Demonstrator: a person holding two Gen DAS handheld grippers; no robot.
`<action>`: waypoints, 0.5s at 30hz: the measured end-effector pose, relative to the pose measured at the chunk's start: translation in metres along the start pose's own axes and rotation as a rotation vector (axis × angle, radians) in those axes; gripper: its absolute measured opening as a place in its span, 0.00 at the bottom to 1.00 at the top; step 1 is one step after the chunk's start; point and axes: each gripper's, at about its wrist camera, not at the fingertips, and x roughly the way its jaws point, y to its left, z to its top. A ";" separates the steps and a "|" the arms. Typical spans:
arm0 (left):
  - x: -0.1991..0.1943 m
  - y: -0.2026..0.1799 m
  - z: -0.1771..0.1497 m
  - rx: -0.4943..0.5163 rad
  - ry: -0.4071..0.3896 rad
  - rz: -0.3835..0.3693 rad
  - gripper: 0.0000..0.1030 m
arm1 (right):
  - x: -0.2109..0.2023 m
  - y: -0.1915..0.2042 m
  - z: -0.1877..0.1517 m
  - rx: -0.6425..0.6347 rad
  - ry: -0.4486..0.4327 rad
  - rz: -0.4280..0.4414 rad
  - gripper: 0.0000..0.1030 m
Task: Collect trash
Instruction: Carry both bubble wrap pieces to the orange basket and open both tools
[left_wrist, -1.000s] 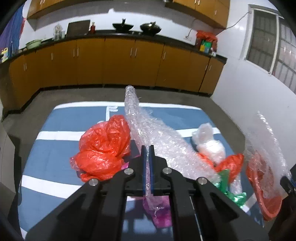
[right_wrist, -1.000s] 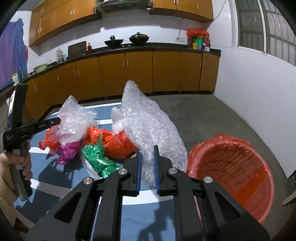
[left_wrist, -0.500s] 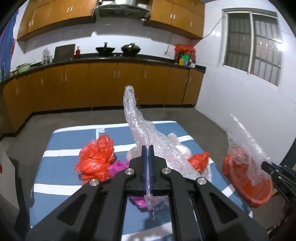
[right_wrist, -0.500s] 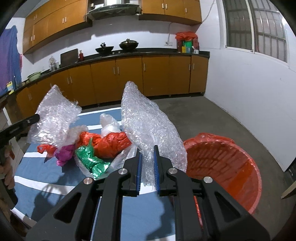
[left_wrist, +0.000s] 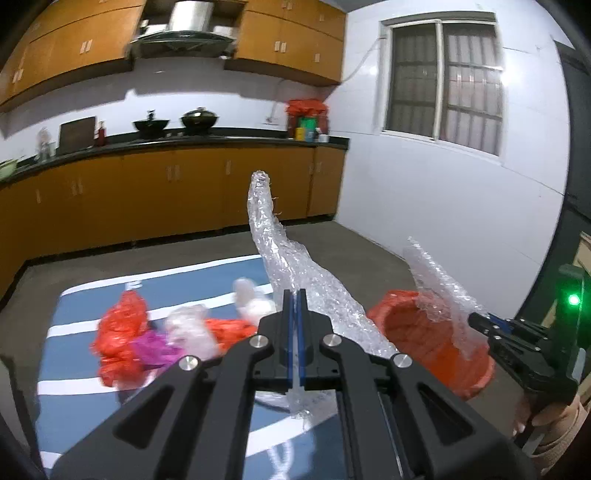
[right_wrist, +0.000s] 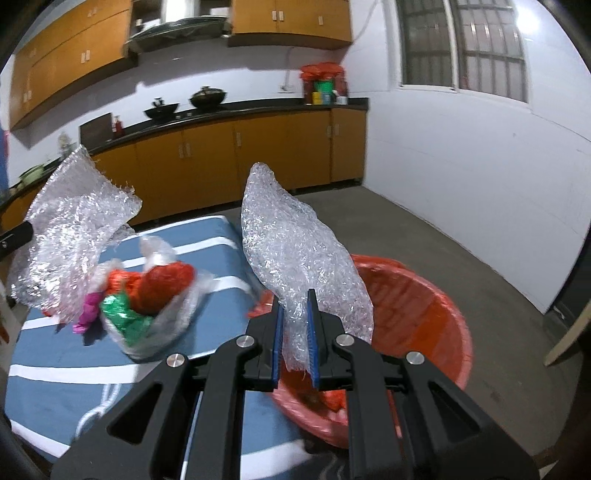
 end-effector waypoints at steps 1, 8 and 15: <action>0.003 -0.006 0.000 0.004 0.001 -0.011 0.03 | 0.001 -0.006 -0.001 0.008 0.003 -0.012 0.12; 0.031 -0.057 -0.012 0.013 0.038 -0.117 0.03 | 0.005 -0.036 -0.006 0.085 0.014 -0.066 0.12; 0.064 -0.100 -0.028 0.046 0.076 -0.182 0.03 | 0.012 -0.058 -0.010 0.135 0.023 -0.086 0.12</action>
